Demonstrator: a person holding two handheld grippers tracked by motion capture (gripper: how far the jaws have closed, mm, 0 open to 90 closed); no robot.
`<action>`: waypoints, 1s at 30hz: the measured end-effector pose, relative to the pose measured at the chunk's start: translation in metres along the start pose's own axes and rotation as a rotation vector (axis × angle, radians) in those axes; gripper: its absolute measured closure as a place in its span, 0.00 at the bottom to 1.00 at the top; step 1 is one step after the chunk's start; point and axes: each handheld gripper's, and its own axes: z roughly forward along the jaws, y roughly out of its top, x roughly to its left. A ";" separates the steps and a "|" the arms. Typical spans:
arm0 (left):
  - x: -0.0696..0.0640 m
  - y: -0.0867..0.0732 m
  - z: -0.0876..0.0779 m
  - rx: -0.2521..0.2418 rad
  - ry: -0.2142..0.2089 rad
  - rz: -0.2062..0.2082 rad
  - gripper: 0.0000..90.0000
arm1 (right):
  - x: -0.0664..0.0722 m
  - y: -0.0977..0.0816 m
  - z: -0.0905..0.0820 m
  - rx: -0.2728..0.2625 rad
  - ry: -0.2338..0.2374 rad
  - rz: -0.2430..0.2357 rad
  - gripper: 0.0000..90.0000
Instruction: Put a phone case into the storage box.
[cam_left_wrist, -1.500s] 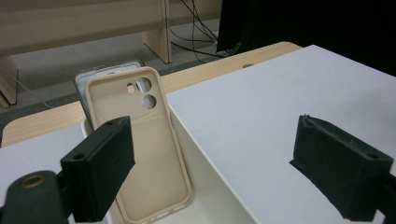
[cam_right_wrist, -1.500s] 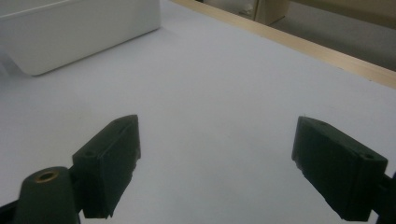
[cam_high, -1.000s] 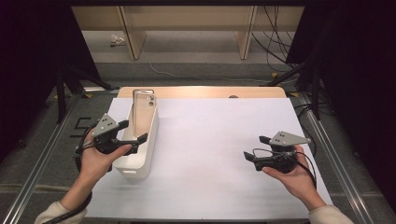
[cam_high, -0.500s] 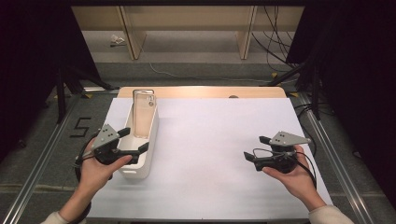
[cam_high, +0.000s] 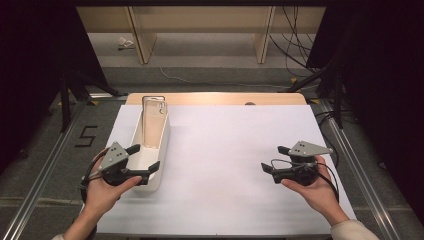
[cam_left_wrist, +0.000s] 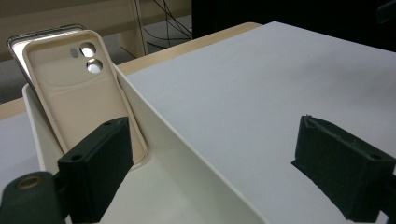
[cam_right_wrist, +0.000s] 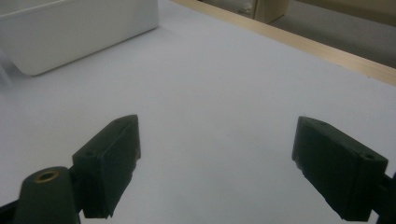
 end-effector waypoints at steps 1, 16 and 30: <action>-0.001 -0.001 0.000 0.000 0.002 0.003 0.12 | 0.000 0.000 0.000 0.000 0.000 0.000 0.18; -0.010 -0.010 0.006 0.019 -0.017 0.025 0.12 | 0.001 -0.001 0.001 -0.001 0.003 0.003 0.18; -0.010 -0.011 0.006 0.016 -0.009 0.022 0.12 | -0.001 -0.001 0.001 -0.002 0.005 0.012 0.18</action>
